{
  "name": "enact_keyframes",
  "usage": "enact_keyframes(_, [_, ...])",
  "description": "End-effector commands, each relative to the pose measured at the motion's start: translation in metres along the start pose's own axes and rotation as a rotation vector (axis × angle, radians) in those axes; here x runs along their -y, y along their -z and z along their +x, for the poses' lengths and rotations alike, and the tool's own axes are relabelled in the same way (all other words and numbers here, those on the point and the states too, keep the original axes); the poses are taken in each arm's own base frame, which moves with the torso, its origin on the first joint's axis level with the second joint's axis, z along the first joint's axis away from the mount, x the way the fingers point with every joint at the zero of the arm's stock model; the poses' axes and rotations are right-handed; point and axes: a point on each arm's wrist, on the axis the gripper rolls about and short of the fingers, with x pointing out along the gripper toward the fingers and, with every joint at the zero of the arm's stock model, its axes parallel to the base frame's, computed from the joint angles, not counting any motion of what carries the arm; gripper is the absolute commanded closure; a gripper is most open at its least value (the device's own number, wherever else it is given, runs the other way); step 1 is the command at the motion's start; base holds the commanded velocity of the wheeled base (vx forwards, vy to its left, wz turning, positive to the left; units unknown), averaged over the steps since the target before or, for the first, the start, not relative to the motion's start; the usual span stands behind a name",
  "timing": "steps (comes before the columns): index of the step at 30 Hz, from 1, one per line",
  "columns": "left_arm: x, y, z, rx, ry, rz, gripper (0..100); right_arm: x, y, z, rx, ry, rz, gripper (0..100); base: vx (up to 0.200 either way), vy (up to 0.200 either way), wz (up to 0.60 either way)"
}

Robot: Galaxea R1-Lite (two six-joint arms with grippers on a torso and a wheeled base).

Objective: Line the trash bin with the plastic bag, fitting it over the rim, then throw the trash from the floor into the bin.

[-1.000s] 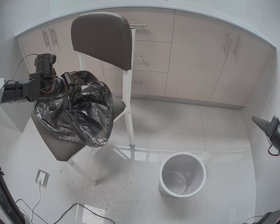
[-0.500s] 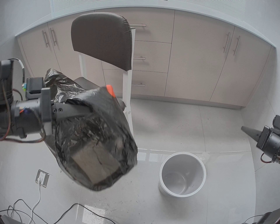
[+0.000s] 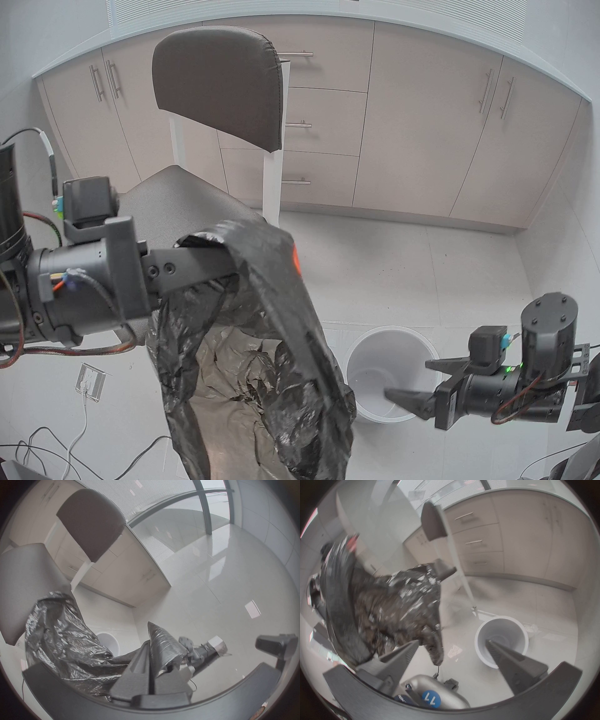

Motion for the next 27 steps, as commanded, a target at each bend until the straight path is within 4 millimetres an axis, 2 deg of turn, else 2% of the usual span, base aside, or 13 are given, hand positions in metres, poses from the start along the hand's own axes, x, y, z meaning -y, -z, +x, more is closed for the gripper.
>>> enact_keyframes(1, [-0.013,-0.006,0.041,0.045,-0.128,-0.057,100,-0.021,0.034,0.017,-0.157,-0.041,-0.103,0,0.0,0.0,0.0])
enact_keyframes(4, [-0.018,-0.005,0.049,0.05,-0.162,-0.065,100,-0.026,0.042,0.015,-0.184,-0.056,-0.127,0,0.0,0.0,0.0])
enact_keyframes(8, [-0.02,-0.003,0.058,0.044,-0.169,-0.093,100,-0.034,0.039,0.016,-0.172,-0.085,-0.133,0,0.0,0.0,0.0])
enact_keyframes(16, [-0.019,-0.007,0.055,0.063,-0.161,-0.108,100,-0.046,0.043,0.033,-0.161,-0.109,-0.154,0,0.0,0.0,0.0])
enact_keyframes(20, [-0.019,-0.006,0.054,0.06,-0.16,-0.108,100,-0.047,0.04,0.053,-0.117,-0.063,-0.141,0,0.0,0.0,0.0])
enact_keyframes(21, [-0.019,-0.006,0.054,0.061,-0.161,-0.108,100,-0.045,0.032,0.069,-0.074,-0.036,-0.118,0,0.0,0.0,0.0])
enact_keyframes(27, [-0.019,-0.005,0.054,0.058,-0.162,-0.11,100,-0.041,0.023,0.111,-0.046,0.007,-0.136,0,0.0,0.0,0.0])
